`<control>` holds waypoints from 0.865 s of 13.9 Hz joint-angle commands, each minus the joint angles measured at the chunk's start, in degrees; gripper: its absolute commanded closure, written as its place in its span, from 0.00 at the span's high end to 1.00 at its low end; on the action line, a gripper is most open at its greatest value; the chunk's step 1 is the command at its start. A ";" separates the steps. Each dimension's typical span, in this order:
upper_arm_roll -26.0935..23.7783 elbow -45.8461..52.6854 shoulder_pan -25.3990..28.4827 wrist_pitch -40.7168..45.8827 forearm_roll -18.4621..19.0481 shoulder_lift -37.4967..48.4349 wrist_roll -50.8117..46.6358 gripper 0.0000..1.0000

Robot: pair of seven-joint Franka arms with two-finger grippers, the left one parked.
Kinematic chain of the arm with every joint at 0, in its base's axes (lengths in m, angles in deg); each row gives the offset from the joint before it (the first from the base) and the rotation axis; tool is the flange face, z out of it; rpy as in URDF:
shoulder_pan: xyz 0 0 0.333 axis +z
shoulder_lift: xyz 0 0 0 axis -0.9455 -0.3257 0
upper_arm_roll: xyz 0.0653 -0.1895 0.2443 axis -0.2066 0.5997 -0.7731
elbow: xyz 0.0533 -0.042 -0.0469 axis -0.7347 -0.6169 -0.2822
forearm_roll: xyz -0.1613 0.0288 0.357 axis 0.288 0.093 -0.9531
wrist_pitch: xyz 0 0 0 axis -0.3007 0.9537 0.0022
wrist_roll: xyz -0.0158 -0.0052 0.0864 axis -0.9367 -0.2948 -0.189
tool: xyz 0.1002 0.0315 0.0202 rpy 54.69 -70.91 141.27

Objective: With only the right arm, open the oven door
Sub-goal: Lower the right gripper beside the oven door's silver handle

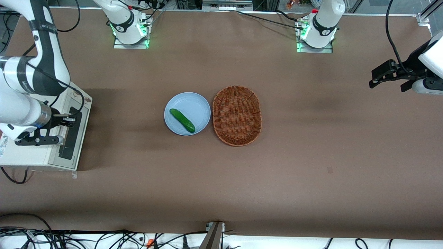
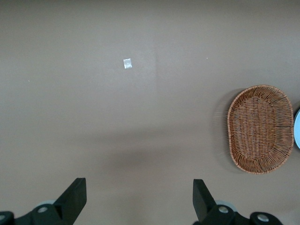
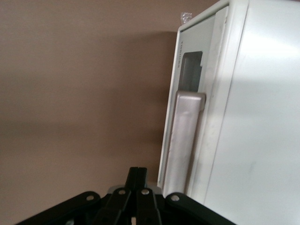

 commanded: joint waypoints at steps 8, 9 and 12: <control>-0.24 0.08 -3.72 -4.22 3.85 -2.33 7.06 0.00; -0.24 0.17 -3.72 -4.49 3.76 -2.94 7.06 0.00; -0.24 0.17 -3.72 -5.36 3.58 -3.65 6.45 0.00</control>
